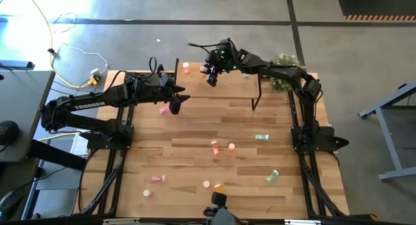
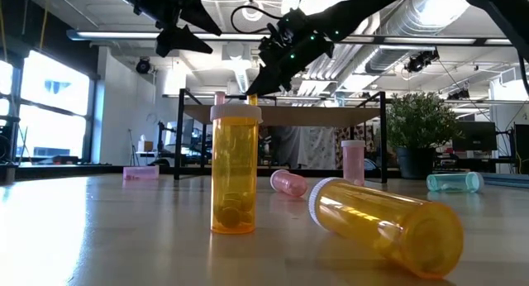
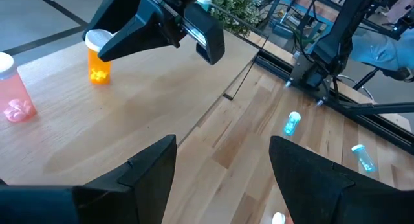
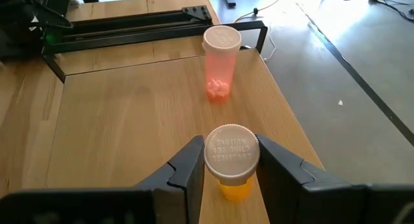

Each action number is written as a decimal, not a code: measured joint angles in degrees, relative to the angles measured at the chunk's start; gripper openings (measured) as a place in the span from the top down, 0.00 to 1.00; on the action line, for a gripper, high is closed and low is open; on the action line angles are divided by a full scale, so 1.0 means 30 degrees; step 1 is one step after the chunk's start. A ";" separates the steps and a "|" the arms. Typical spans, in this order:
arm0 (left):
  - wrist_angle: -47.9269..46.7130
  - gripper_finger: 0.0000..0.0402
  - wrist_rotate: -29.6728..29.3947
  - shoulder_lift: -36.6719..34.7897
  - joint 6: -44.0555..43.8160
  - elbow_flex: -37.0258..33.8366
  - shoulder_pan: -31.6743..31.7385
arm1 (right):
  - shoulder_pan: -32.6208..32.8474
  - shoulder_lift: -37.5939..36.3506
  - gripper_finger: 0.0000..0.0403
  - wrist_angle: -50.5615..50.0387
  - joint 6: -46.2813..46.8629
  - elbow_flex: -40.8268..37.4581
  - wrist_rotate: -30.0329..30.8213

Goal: Pick and place medicine bottles onto shelf by color
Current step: Put the top orange pill bottle on the shelf, then put the middle purple pill bottle on the shelf

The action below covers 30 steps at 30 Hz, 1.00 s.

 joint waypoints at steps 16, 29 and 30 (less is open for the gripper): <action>-0.0328 0.41 0.0006 0.0000 0.0000 0.0000 -0.0015 | 0.0000 0.0029 0.58 -0.0443 0.0012 0.0195 0.1120; -0.0350 0.41 0.0006 0.0000 0.0007 0.0000 -0.0015 | -0.0036 0.0029 0.52 -0.1879 0.0015 0.1956 0.1137; -0.0375 0.41 0.0006 0.0000 0.0007 0.0000 -0.0015 | -0.0036 0.0029 0.52 -0.2270 0.0015 0.2277 0.1137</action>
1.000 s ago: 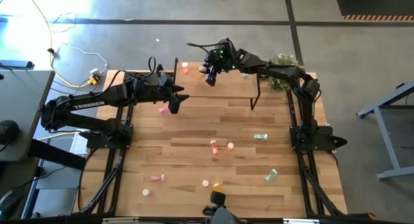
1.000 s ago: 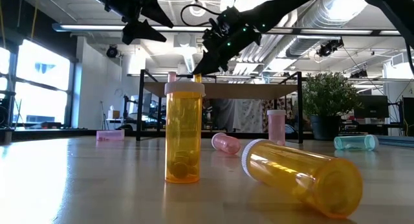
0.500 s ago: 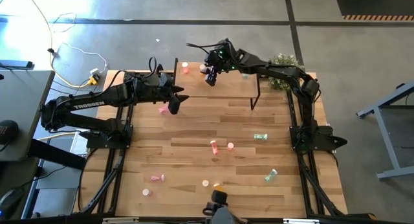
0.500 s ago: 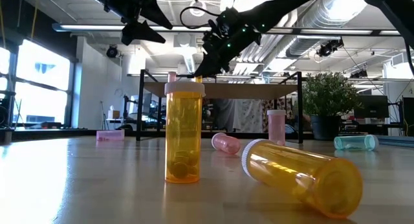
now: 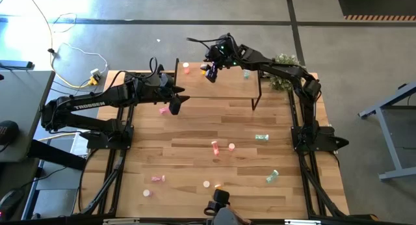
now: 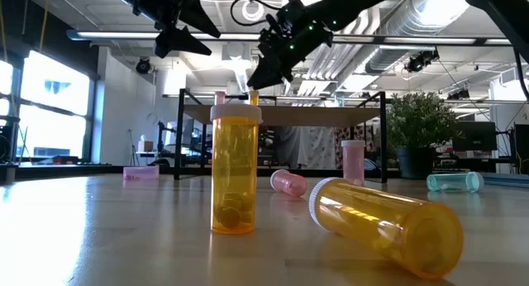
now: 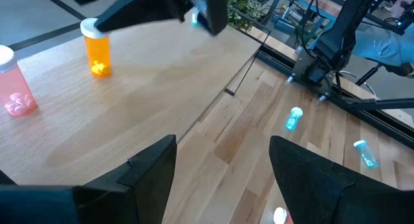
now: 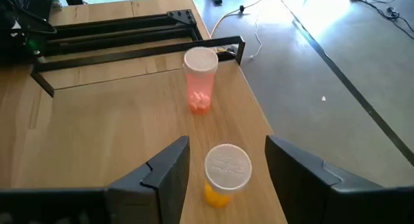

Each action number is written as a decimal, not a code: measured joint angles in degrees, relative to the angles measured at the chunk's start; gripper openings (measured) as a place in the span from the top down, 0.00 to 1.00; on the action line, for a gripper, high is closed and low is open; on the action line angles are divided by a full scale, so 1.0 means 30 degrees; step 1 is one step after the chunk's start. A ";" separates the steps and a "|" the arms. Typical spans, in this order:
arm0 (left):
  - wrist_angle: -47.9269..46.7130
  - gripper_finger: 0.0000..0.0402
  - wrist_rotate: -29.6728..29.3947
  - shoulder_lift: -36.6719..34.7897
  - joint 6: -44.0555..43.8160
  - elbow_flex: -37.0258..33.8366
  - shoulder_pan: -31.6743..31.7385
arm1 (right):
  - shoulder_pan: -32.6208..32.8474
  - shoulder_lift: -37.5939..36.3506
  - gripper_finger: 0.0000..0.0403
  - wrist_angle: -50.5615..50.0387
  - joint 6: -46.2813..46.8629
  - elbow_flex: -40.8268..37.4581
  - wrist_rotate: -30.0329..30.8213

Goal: Pick and place medicine bottles onto shelf by color
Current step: Put the middle purple pill bottle on the shelf

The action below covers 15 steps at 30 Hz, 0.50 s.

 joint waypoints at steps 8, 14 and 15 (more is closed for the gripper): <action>-0.1825 0.41 0.0144 -0.0911 -0.0517 -0.0022 -0.0015 | 0.0141 -0.0095 0.52 -0.6006 0.2201 0.3830 -0.0334; -0.4416 0.41 0.0522 -0.2552 -0.1455 -0.0015 -0.0893 | 0.1140 -0.0095 0.52 -0.9762 0.3159 0.6018 -0.0197; -0.4942 0.41 0.0625 -0.2816 -0.1494 -0.0015 -0.1148 | 0.1339 -0.0095 0.52 -1.0472 0.3364 0.6264 -0.0190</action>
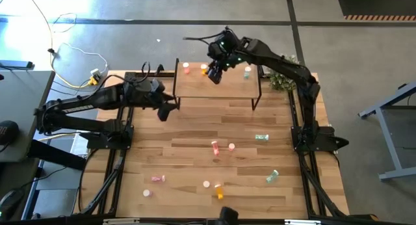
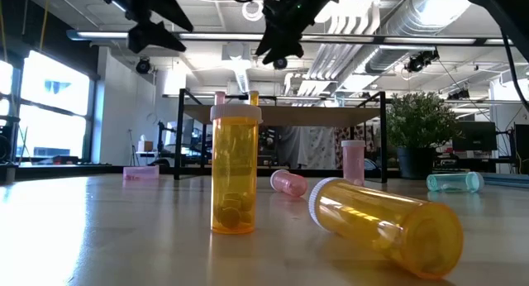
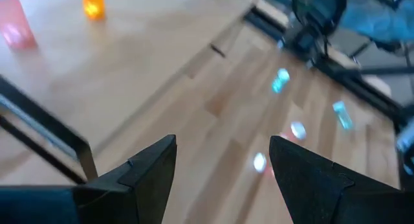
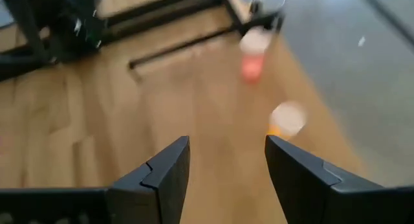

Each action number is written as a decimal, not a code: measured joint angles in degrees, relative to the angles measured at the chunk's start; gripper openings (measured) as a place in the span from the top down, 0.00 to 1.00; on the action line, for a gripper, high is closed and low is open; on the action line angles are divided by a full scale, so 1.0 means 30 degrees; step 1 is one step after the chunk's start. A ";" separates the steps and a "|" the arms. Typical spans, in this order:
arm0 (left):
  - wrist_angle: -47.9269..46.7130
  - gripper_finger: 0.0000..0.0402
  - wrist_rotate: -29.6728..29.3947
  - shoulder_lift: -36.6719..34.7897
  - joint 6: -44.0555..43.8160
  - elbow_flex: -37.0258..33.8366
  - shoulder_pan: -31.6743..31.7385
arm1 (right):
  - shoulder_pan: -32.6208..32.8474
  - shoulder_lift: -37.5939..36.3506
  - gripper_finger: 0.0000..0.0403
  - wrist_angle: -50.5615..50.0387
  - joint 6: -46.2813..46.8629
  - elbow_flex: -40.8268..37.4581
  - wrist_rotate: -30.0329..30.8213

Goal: Pick and place medicine bottles onto shelf by color
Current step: Put the middle purple pill bottle on the shelf

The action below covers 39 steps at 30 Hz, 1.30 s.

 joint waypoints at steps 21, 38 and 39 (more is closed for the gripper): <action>-0.6495 0.41 0.1945 -0.1671 -0.1797 -0.3030 -0.9733 | 0.5732 -0.0109 0.52 -0.4998 0.3434 0.0472 0.1517; -0.3147 0.41 0.0842 0.2156 -0.6454 -0.3898 -1.6898 | 0.7253 -0.0109 0.52 -0.5184 0.3940 0.0457 0.1566; -0.2701 0.41 0.0714 0.2604 -0.6530 -0.3898 -1.7165 | 0.7258 -0.0109 0.52 -0.5172 0.3951 0.0457 0.1560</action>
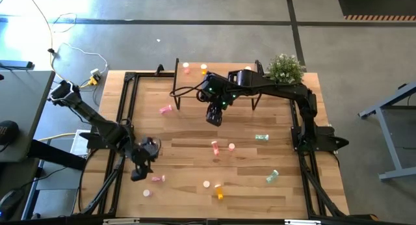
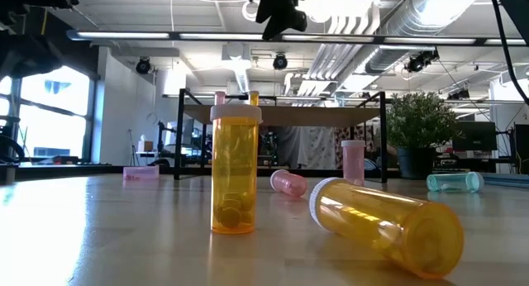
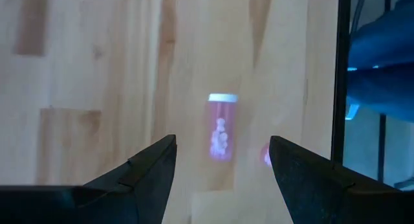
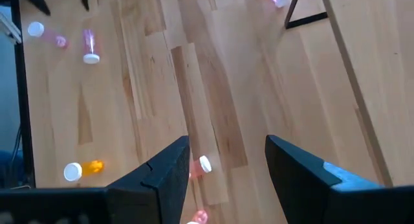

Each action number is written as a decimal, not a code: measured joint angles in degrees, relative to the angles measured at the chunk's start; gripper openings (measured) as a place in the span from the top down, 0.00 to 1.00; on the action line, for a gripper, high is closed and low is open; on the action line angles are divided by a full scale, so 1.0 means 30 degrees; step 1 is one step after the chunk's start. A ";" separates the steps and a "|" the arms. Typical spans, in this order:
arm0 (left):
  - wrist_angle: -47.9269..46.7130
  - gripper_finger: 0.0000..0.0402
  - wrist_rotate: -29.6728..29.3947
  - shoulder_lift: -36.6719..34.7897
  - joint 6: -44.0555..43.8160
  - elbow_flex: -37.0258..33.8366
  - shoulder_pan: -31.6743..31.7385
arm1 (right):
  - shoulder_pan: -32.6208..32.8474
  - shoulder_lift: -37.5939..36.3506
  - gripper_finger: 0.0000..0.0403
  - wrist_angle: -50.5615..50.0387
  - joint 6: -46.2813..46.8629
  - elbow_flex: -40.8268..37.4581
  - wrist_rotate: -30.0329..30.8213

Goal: Pick and place medicine bottles onto shelf by color
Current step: Put the middle purple pill bottle on the shelf

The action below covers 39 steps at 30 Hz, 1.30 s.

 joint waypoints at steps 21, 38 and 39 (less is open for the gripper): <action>0.2842 0.41 -0.0322 0.7076 -0.1528 0.0007 -0.2371 | -0.0641 -0.1895 0.52 -0.2340 -0.0661 0.3207 0.0692; 0.3678 0.65 -0.0413 0.8692 -0.1469 0.0036 -0.2350 | -0.0729 -0.2952 0.52 -0.2739 0.0070 0.3337 0.1315; 0.3759 0.68 -0.0392 0.8700 -0.1469 0.0036 -0.2357 | -0.0729 -0.2976 0.52 -0.2739 0.0242 0.3337 0.1273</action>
